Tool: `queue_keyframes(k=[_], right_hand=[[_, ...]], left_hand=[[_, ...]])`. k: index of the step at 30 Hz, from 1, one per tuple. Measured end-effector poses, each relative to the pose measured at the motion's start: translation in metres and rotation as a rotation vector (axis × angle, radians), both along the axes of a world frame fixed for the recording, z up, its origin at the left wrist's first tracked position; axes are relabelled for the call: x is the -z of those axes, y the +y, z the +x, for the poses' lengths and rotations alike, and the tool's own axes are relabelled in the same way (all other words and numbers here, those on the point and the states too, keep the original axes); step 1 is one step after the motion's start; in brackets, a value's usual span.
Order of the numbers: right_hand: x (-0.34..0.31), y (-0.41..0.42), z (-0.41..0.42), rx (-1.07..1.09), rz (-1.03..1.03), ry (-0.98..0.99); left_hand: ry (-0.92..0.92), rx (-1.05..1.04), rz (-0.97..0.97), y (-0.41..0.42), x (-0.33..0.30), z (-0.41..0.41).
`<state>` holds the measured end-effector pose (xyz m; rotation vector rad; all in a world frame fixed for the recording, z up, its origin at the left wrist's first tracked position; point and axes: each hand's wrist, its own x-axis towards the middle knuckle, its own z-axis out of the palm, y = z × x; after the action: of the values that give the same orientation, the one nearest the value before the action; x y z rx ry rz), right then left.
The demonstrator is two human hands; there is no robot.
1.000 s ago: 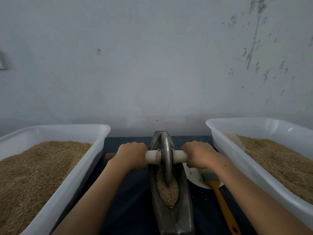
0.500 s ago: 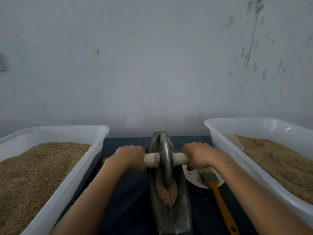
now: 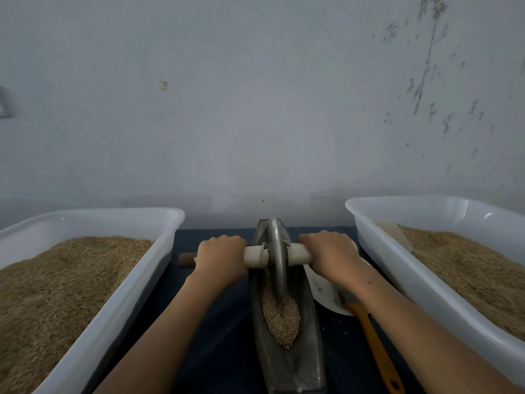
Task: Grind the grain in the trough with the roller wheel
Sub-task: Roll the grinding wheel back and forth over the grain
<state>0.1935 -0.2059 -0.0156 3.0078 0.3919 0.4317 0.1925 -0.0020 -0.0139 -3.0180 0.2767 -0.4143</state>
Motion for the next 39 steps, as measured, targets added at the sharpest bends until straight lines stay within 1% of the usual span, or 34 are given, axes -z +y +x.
queue_keyframes(k=[1, 3, 4, 6, 10, 12, 14, 17, 20, 22, 25, 26, 27, 29, 31, 35, 37, 39], right_hand=[[0.002, 0.000, 0.001, -0.006, 0.020, -0.048], [0.003, -0.001, 0.001, -0.017, 0.038, -0.049], [0.001, -0.002, 0.000, -0.020, 0.033, -0.009], [-0.005, -0.004, -0.002, -0.019, 0.000, 0.132], [-0.021, -0.006, -0.010, -0.011, -0.028, 0.449], [-0.026, -0.005, -0.013, -0.011, -0.015, 0.539], [-0.027, -0.004, -0.014, -0.007, -0.009, 0.563], [-0.025, -0.003, -0.014, 0.014, -0.017, 0.522], [-0.021, -0.002, -0.011, 0.025, -0.035, 0.413], [-0.015, 0.000, -0.007, 0.014, -0.044, 0.238], [-0.003, 0.003, -0.004, -0.006, -0.025, -0.070], [0.000, 0.003, -0.003, -0.011, -0.019, -0.115], [0.002, 0.002, -0.002, -0.016, -0.009, -0.116], [-0.001, -0.001, -0.002, -0.022, 0.004, -0.031], [-0.007, -0.005, -0.003, -0.029, -0.012, 0.102], [-0.020, -0.006, -0.008, -0.026, -0.035, 0.408], [-0.024, -0.006, -0.009, -0.023, -0.042, 0.480], [-0.024, -0.006, -0.009, -0.023, -0.051, 0.479]], left_hand=[[-0.021, -0.002, -0.002, 0.000, 0.001, 0.000], [-0.025, 0.000, 0.011, -0.001, 0.001, 0.000], [-0.003, 0.003, 0.023, 0.000, 0.000, 0.000], [0.082, 0.013, 0.045, 0.000, -0.003, 0.001], [0.325, 0.025, 0.033, 0.003, -0.011, -0.001], [0.426, 0.034, 0.006, 0.005, -0.012, 0.000], [0.472, 0.045, -0.015, 0.007, -0.011, 0.001], [0.389, 0.066, 0.005, 0.007, -0.011, 0.001], [0.199, 0.073, 0.060, 0.006, -0.007, 0.002], [0.092, 0.053, 0.053, 0.005, -0.004, 0.003], [0.012, 0.017, 0.011, 0.004, 0.000, 0.003], [0.006, 0.012, 0.005, 0.003, 0.001, 0.003], [0.007, 0.012, 0.009, 0.003, 0.001, 0.003], [0.020, 0.018, 0.037, 0.002, 0.000, 0.003], [0.078, 0.025, 0.064, 0.002, -0.003, 0.003], [0.352, 0.023, 0.026, 0.004, -0.012, -0.001], [0.445, 0.025, -0.005, 0.005, -0.013, -0.001], [0.451, 0.026, -0.006, 0.005, -0.012, -0.001]])
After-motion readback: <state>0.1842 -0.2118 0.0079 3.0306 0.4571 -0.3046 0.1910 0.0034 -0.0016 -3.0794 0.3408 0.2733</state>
